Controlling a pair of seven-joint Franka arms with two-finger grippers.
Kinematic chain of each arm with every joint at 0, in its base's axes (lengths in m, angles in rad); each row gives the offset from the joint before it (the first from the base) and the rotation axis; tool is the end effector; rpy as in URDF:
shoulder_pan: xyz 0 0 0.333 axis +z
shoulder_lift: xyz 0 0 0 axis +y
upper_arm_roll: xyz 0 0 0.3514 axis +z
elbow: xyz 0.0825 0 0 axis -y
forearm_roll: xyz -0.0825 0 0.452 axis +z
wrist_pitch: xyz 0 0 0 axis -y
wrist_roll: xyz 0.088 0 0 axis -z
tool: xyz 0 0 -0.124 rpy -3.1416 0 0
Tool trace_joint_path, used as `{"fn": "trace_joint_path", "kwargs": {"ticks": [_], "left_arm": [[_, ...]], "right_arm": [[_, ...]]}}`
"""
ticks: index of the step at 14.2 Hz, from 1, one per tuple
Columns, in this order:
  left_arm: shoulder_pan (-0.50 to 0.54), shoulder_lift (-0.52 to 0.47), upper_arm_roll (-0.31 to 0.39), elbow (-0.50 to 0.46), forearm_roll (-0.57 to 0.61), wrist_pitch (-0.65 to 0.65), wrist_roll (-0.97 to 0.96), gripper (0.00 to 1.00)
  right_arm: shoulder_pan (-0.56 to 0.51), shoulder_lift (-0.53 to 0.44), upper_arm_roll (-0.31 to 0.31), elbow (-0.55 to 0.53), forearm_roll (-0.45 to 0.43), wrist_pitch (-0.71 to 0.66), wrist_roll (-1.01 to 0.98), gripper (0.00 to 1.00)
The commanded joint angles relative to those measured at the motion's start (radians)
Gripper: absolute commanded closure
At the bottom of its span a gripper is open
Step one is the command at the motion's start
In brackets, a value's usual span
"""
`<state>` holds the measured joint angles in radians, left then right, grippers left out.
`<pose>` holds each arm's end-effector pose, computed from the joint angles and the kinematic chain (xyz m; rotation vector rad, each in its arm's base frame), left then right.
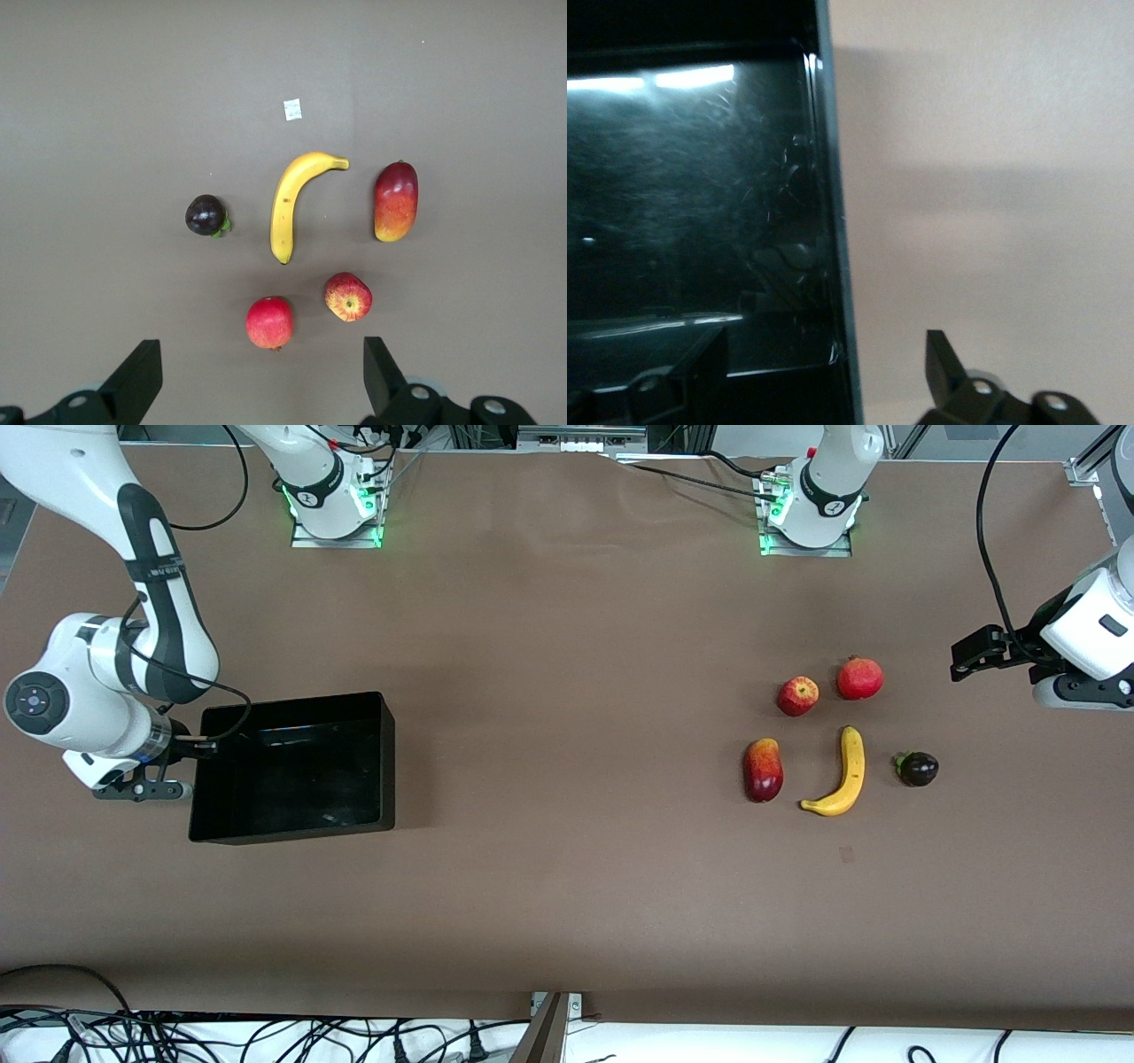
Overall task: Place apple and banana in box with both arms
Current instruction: 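Grip the black box rim with the right gripper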
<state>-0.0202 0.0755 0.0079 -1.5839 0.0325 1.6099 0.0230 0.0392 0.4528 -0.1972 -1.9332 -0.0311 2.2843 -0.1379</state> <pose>0.6481 -0.0042 0.5912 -3.1073 0.0581 0.0772 0.6658 -0.1043 0.2139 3.0428 0.0255 -0.1660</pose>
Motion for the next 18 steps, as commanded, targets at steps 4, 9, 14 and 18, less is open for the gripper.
{"fn": "trace_joint_path", "kwargs": {"ticks": [4, 9, 14, 18], "left_arm": [[-0.003, 0.015, 0.003, 0.038, -0.013, -0.021, -0.003, 0.0], [0.0, 0.013, 0.003, 0.042, -0.017, -0.021, -0.003, 0.0], [0.0, 0.015, 0.003, 0.041, -0.017, -0.021, -0.003, 0.0], [0.002, 0.015, 0.003, 0.041, -0.02, -0.021, -0.003, 0.0]], "right_arm": [[-0.042, 0.009, 0.007, -0.038, 0.115, 0.021, -0.146, 0.94], [-0.035, -0.011, 0.042, 0.028, 0.131, -0.04, -0.152, 1.0], [0.011, -0.02, 0.133, 0.248, 0.174, -0.276, -0.118, 1.0], [0.216, -0.013, 0.134, 0.378, 0.175, -0.404, 0.174, 1.0]]}}
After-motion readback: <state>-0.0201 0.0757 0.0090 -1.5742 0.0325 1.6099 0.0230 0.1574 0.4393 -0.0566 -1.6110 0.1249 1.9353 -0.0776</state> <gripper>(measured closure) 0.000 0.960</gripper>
